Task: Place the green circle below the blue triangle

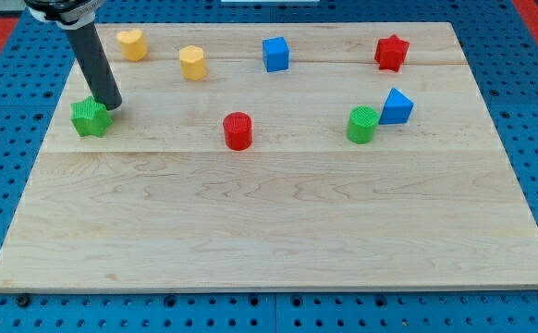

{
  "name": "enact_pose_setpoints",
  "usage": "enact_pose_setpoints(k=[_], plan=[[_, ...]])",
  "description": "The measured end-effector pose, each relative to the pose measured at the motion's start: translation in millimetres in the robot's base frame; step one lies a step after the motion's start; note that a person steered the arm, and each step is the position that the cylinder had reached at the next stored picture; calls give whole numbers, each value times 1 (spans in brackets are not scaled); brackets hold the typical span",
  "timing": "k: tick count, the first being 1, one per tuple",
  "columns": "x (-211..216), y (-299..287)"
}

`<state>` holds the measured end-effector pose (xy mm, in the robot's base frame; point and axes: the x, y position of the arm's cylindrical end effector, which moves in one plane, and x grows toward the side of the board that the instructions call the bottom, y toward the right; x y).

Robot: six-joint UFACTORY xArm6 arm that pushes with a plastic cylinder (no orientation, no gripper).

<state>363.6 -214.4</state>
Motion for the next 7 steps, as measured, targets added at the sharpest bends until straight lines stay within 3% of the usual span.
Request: enact_pose_setpoints(k=[3, 4, 5, 7], plan=[[-12, 254], [25, 334], [57, 328], [58, 328]])
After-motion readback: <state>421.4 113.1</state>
